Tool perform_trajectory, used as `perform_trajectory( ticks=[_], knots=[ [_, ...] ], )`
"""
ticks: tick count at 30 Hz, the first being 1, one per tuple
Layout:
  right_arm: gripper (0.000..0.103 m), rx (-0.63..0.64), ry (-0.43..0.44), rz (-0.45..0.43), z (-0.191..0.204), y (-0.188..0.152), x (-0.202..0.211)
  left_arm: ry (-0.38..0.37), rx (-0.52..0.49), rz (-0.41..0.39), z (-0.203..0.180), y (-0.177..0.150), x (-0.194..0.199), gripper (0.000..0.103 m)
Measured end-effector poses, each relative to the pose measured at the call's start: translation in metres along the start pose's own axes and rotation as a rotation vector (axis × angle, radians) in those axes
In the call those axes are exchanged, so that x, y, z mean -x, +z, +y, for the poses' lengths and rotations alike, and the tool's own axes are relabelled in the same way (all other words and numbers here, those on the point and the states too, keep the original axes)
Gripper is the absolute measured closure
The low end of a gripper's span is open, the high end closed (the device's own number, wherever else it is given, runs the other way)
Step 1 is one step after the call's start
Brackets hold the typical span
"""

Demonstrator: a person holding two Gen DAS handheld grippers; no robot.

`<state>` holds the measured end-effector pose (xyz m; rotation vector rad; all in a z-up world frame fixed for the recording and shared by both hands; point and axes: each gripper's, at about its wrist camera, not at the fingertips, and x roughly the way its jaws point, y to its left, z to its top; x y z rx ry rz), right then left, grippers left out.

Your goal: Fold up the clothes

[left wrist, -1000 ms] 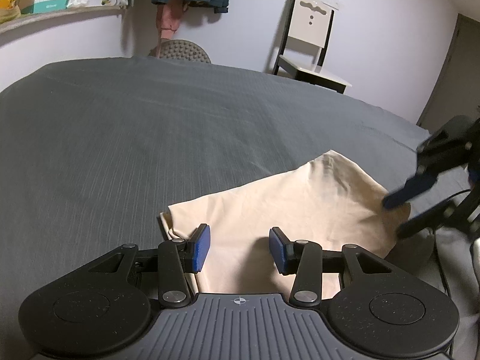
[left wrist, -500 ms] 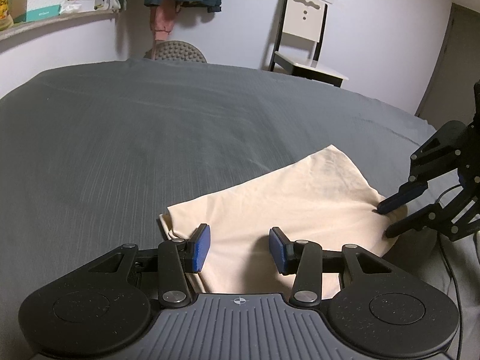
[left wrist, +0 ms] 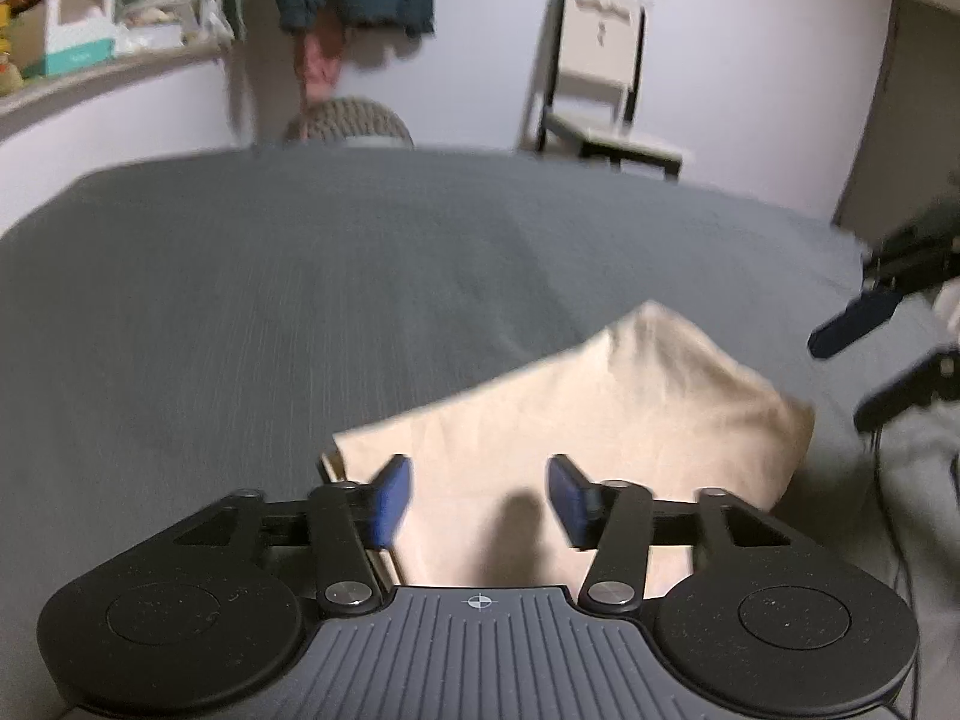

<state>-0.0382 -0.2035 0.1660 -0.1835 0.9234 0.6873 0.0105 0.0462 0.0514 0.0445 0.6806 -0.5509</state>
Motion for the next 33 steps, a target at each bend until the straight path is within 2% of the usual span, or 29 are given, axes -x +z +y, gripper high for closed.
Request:
perform_trajectory(
  ticks=[1, 3, 4, 7, 11, 13, 15, 19, 23, 26, 29, 33],
  knots=[
    [0.047, -0.046, 0.002, -0.006, -0.003, 0.000, 0.001, 0.002, 0.020, -0.034, 0.002, 0.002, 0.007, 0.034],
    [0.043, -0.138, -0.012, -0.008, -0.008, -0.003, 0.002, 0.004, 0.073, -0.096, 0.009, 0.006, 0.020, 0.017],
    [0.039, -0.188, -0.026, -0.007, -0.010, -0.005, 0.002, 0.000, 0.101, -0.124, 0.013, 0.008, 0.027, 0.015],
    [0.036, -0.314, -0.060, -0.011, -0.018, -0.013, 0.004, -0.050, 0.195, -0.157, 0.024, 0.012, 0.043, 0.015],
    [0.036, -0.491, -0.057, -0.011, -0.028, -0.028, -0.002, -0.159, 0.318, -0.143, 0.035, 0.009, 0.053, 0.015],
    [0.036, -0.577, -0.045, -0.014, -0.031, -0.035, -0.007, -0.210, 0.346, -0.115, 0.035, 0.005, 0.052, 0.015],
    [0.036, -0.635, -0.035, -0.023, -0.031, -0.040, -0.014, -0.231, 0.298, -0.081, 0.021, -0.001, 0.050, 0.015],
    [0.037, -0.712, -0.036, -0.063, -0.024, -0.047, -0.029, -0.261, 0.063, -0.028, -0.017, -0.011, 0.047, 0.015],
    [0.038, -0.830, -0.028, -0.067, -0.024, -0.057, -0.044, -0.234, -0.118, 0.049, -0.041, -0.018, 0.040, 0.015],
    [0.038, -0.906, -0.026, -0.087, -0.026, -0.066, -0.050, -0.244, -0.121, 0.055, -0.042, -0.018, 0.035, 0.015],
    [0.038, -1.030, 0.003, -0.151, -0.034, -0.079, -0.049, -0.279, -0.107, 0.039, -0.045, -0.016, 0.029, 0.015],
    [0.038, -1.171, 0.045, -0.217, -0.041, -0.092, -0.051, -0.352, -0.191, 0.010, -0.066, -0.017, 0.026, 0.015]
  ],
)
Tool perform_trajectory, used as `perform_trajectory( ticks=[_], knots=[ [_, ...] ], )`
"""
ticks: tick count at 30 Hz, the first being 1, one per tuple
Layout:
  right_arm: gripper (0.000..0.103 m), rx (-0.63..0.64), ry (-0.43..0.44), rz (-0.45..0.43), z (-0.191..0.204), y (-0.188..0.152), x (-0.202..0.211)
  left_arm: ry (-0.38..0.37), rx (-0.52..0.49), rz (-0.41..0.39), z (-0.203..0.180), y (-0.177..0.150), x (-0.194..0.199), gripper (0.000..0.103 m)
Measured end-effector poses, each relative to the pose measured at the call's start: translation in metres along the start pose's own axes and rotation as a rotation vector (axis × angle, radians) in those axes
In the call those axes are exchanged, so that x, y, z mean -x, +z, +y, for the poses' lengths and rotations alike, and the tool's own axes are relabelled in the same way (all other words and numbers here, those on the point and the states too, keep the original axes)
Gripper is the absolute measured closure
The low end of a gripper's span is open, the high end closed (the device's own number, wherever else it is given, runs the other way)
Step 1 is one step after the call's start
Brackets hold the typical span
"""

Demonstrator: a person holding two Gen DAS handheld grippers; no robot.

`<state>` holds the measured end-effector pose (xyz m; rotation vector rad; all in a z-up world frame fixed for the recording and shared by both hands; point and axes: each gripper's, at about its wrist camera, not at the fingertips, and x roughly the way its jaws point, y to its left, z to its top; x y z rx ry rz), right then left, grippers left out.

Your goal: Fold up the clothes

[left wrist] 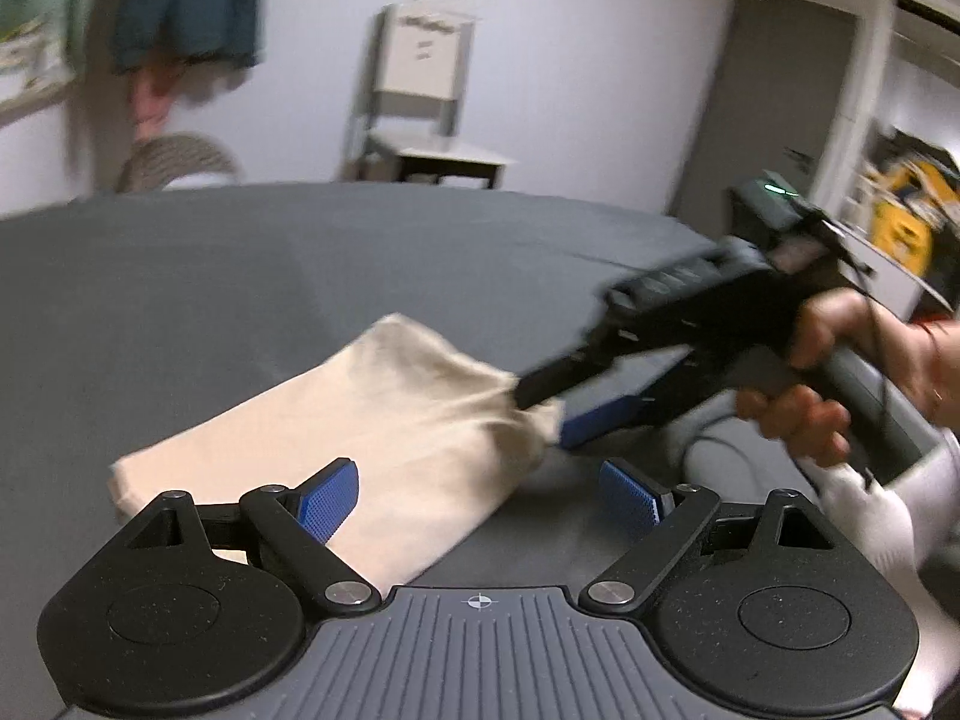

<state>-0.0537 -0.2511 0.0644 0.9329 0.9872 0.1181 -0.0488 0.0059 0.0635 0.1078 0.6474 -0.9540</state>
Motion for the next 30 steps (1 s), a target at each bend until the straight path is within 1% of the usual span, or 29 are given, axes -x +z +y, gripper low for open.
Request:
perform_trajectory(
  ticks=[3, 6, 8, 11, 14, 19, 23, 24, 26, 27, 29, 30],
  knots=[
    [0.038, -0.062, 0.025, -0.013, -0.004, 0.000, -0.002, -0.016, -0.089, 0.010, -0.020, 0.000, -0.009, 0.015],
    [0.040, -0.111, 0.054, -0.007, -0.008, 0.001, -0.002, 0.004, -0.148, 0.025, -0.033, 0.000, -0.013, 0.015],
    [0.041, -0.159, 0.076, 0.022, -0.012, -0.001, -0.006, 0.015, -0.170, 0.038, -0.036, 0.001, -0.013, 0.015],
    [0.041, -0.165, 0.068, 0.027, -0.011, -0.004, -0.010, 0.034, -0.150, 0.062, -0.032, 0.001, -0.013, 0.015],
    [0.041, -0.159, 0.065, 0.018, -0.007, -0.005, -0.011, 0.020, -0.090, 0.133, -0.024, -0.004, -0.021, 0.015],
    [0.041, -0.132, 0.054, -0.001, -0.001, -0.004, -0.017, 0.034, -0.126, 0.150, -0.030, -0.007, -0.021, 0.015],
    [0.042, -0.092, 0.041, -0.016, 0.003, -0.005, -0.016, 0.041, -0.082, 0.131, -0.021, 0.002, 0.007, 0.015],
    [0.042, -0.090, 0.043, -0.019, 0.002, -0.006, -0.015, 0.065, -0.033, 0.113, -0.012, 0.003, 0.019, 0.015],
    [0.042, -0.093, 0.049, -0.026, 0.001, -0.007, -0.014, 0.121, 0.114, 0.081, 0.016, 0.005, 0.043, 0.015],
    [0.042, -0.097, 0.044, -0.031, 0.001, -0.009, -0.013, 0.144, 0.208, 0.061, 0.031, 0.003, 0.054, 0.015],
    [0.045, -0.104, 0.032, -0.041, 0.001, -0.012, -0.010, 0.178, 0.445, 0.010, 0.065, -0.009, 0.071, 0.015],
    [0.045, -0.083, 0.001, -0.071, 0.006, -0.016, -0.005, 0.193, 0.575, -0.020, 0.081, -0.016, 0.080, 0.015]
  ],
)
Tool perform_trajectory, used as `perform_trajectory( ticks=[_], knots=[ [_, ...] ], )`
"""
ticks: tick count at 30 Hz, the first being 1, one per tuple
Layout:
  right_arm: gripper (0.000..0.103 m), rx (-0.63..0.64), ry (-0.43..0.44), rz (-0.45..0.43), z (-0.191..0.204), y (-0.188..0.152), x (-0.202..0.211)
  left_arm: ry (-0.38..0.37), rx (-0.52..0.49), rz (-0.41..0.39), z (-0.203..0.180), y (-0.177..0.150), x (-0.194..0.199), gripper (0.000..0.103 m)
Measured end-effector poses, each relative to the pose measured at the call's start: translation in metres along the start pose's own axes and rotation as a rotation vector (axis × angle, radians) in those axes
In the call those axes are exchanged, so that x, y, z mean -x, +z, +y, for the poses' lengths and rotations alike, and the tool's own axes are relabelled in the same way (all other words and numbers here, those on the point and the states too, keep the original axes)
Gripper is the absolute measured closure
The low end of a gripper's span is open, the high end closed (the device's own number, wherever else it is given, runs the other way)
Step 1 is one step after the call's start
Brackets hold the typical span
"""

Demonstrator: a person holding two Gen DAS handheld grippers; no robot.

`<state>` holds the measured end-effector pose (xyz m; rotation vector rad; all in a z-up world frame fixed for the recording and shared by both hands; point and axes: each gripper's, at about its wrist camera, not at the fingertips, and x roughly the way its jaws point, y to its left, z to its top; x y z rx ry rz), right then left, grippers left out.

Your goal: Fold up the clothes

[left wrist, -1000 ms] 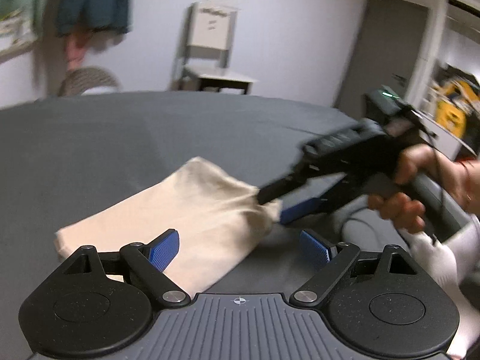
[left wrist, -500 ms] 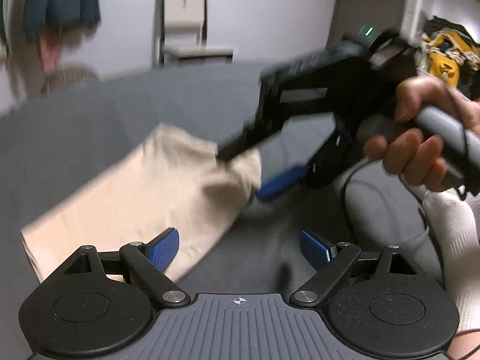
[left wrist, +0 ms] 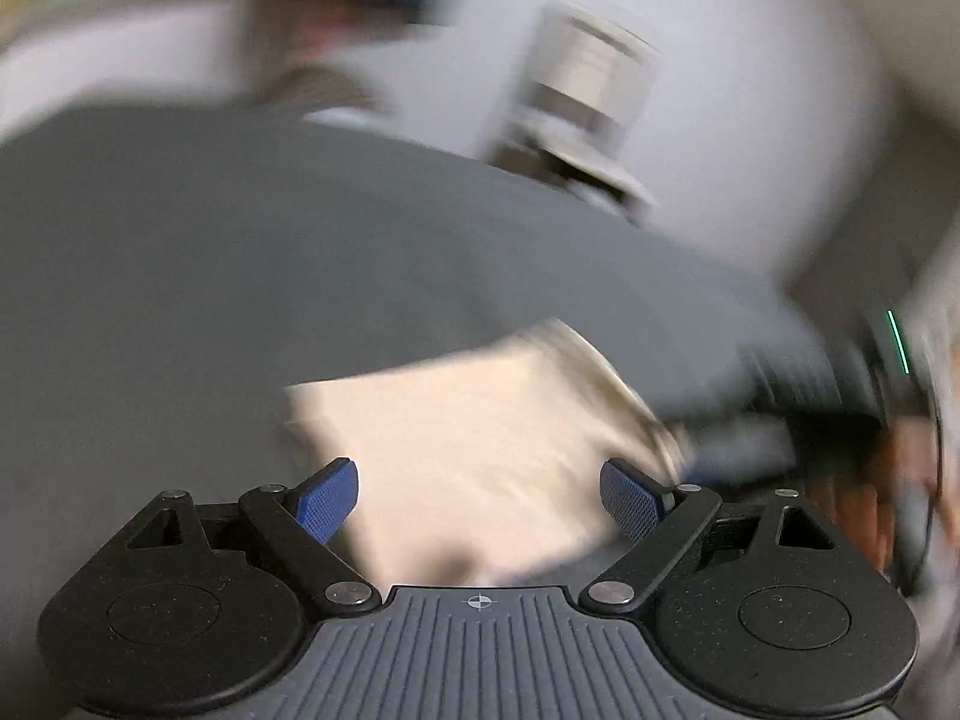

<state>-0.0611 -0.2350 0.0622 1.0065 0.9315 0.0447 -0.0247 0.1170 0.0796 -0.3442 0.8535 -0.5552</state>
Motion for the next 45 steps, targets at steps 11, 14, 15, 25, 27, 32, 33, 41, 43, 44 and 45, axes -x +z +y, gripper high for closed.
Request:
perform_trajectory(
  ticks=[11, 14, 15, 25, 27, 32, 33, 41, 43, 44, 45],
  knots=[
    [0.047, 1.320, -0.181, -0.150, 0.132, -0.151, -0.028, -0.118, 0.412, -0.040, 0.053, -0.004, 0.023, 0.015],
    [0.050, 1.622, -0.243, -0.160, 0.140, -0.198, -0.050, -0.127, 0.439, -0.020, 0.057, -0.004, 0.016, 0.015],
    [0.050, 1.730, -0.275, -0.166, 0.141, -0.213, -0.058, -0.133, 0.455, -0.017, 0.060, -0.004, 0.012, 0.015],
    [0.052, 2.320, -0.533, -0.172, 0.128, -0.275, -0.107, -0.183, 0.575, -0.002, 0.071, -0.009, -0.020, 0.015],
    [0.052, 2.355, -0.558, -0.150, 0.132, -0.277, -0.112, -0.179, 0.573, 0.002, 0.070, -0.009, -0.026, 0.015],
    [0.059, 2.390, -0.610, -0.137, 0.137, -0.279, -0.124, -0.189, 0.586, -0.011, 0.069, -0.009, -0.030, 0.015],
    [0.061, 2.394, -0.616, -0.146, 0.138, -0.280, -0.127, -0.190, 0.587, -0.013, 0.069, -0.009, -0.030, 0.015],
    [0.072, 2.258, -0.629, -0.286, 0.131, -0.279, -0.126, -0.184, 0.590, -0.004, 0.071, -0.010, -0.035, 0.015],
    [0.078, 2.208, -0.611, -0.302, 0.131, -0.277, -0.122, -0.188, 0.585, 0.003, 0.070, -0.010, -0.037, 0.015],
    [0.082, 2.186, -0.602, -0.305, 0.132, -0.276, -0.120, -0.188, 0.583, 0.007, 0.070, -0.010, -0.038, 0.015],
    [0.088, 2.159, -0.594, -0.312, 0.133, -0.275, -0.117, -0.189, 0.581, 0.011, 0.070, -0.010, -0.039, 0.015]
  ],
)
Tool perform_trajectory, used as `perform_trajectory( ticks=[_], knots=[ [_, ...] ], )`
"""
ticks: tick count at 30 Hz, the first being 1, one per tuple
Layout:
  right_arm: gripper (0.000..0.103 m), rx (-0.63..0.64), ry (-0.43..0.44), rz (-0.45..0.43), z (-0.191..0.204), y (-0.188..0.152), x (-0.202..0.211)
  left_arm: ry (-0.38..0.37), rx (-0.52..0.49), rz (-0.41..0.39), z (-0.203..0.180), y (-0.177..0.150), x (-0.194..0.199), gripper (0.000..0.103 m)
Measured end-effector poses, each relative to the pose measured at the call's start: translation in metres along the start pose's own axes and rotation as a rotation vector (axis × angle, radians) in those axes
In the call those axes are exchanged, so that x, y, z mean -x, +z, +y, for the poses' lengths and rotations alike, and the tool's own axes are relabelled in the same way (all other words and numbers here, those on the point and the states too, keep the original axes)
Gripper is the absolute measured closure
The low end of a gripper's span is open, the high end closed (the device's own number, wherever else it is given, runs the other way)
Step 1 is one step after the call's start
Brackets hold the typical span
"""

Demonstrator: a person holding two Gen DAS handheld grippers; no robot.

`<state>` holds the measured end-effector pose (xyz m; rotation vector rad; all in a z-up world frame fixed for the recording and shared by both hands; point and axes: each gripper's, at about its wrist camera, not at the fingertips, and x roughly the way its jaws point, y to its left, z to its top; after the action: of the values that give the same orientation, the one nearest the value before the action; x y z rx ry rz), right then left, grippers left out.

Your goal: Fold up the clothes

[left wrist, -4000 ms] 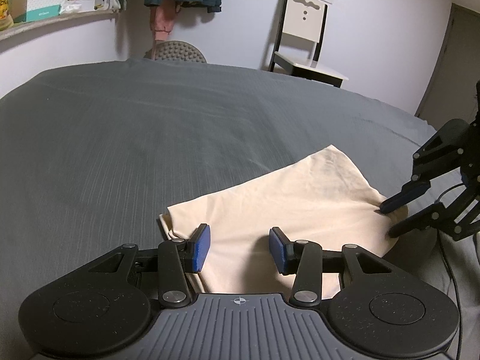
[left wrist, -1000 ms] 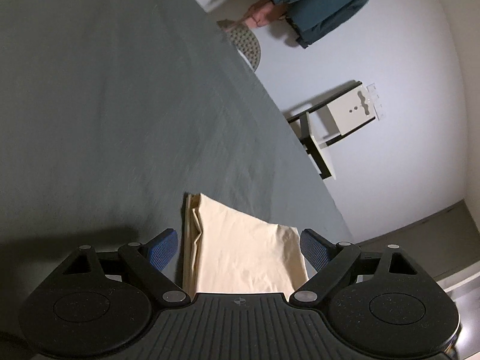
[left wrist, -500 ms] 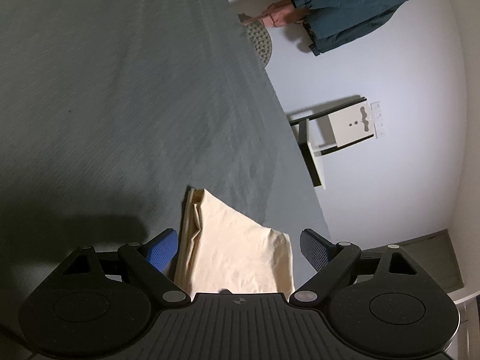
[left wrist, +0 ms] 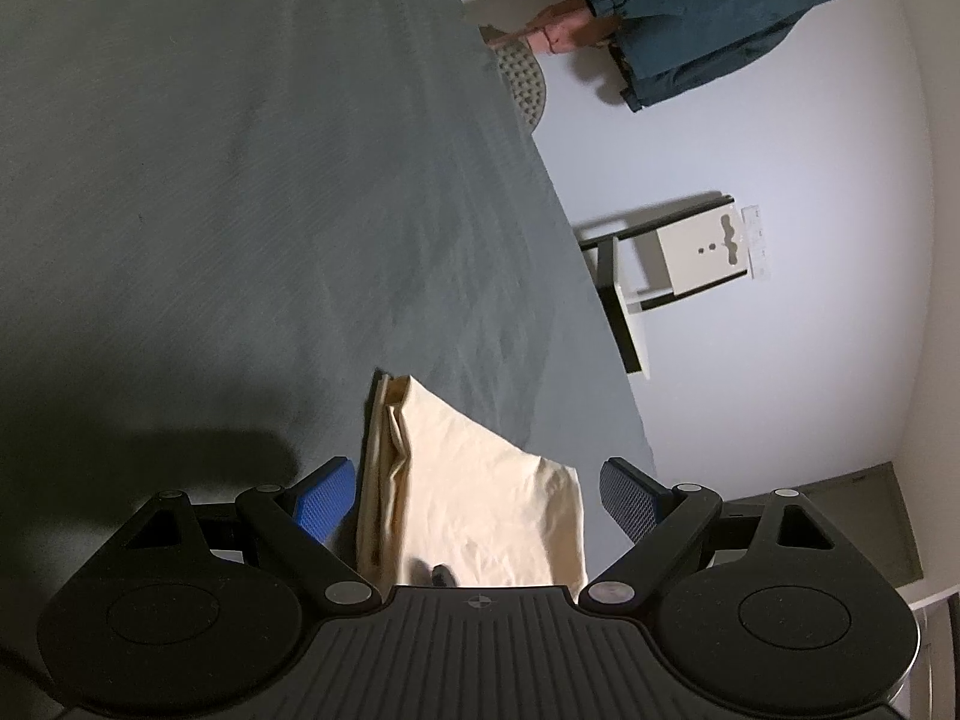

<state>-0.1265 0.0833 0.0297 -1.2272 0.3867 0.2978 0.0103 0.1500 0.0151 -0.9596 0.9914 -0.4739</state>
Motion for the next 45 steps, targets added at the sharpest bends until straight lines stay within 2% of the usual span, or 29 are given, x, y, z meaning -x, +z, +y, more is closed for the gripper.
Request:
perform_trajectory(
  ticks=[3, 8, 14, 16, 23, 25, 27, 30, 33, 35, 38, 40, 43, 45],
  knots=[
    [0.092, -0.100, -0.006, -0.014, -0.012, -0.003, 0.007, 0.016, -0.014, 0.015, 0.000, -0.001, -0.003, 0.015],
    [0.093, -0.280, -0.014, -0.030, -0.039, -0.007, 0.020, 0.006, -0.027, 0.053, -0.003, -0.004, -0.013, 0.015],
    [0.093, -0.380, -0.002, -0.031, -0.062, -0.012, 0.025, -0.043, 0.046, 0.116, 0.000, -0.012, -0.042, 0.015],
    [0.093, -0.407, 0.005, -0.030, -0.078, -0.022, 0.016, -0.062, 0.074, 0.111, 0.002, -0.016, -0.050, 0.015],
    [0.093, -0.438, 0.023, -0.031, -0.081, -0.030, 0.013, -0.174, 0.145, 0.053, 0.006, -0.022, -0.072, 0.015],
    [0.093, -0.421, 0.032, -0.036, -0.080, -0.031, 0.010, -0.174, 0.148, 0.047, 0.007, -0.024, -0.073, 0.029],
    [0.093, -0.405, 0.039, -0.042, -0.074, -0.029, 0.013, -0.151, 0.148, 0.053, 0.007, -0.026, -0.074, 0.047],
    [0.092, -0.403, 0.051, -0.046, -0.071, -0.028, 0.010, -0.134, 0.135, 0.074, 0.006, -0.030, -0.077, 0.065],
    [0.092, -0.414, 0.066, -0.047, -0.073, -0.029, 0.006, -0.107, 0.105, 0.072, 0.003, -0.030, -0.075, 0.078],
    [0.090, -0.424, 0.070, -0.049, -0.075, -0.031, 0.006, -0.073, 0.071, 0.064, 0.000, -0.029, -0.072, 0.079],
    [0.076, -0.476, 0.098, -0.040, -0.084, -0.040, 0.009, 0.021, 0.000, 0.081, -0.002, -0.026, -0.068, 0.078],
    [0.062, -0.528, 0.123, -0.020, -0.093, -0.051, 0.011, 0.076, -0.052, 0.085, -0.006, -0.026, -0.068, 0.078],
    [0.056, -0.604, 0.131, 0.004, -0.107, -0.067, 0.015, 0.086, -0.049, 0.088, -0.009, -0.023, -0.069, 0.078],
    [0.054, -0.589, 0.139, -0.011, -0.110, -0.071, 0.017, 0.075, -0.010, 0.090, -0.004, -0.021, -0.068, 0.078]
  ],
)
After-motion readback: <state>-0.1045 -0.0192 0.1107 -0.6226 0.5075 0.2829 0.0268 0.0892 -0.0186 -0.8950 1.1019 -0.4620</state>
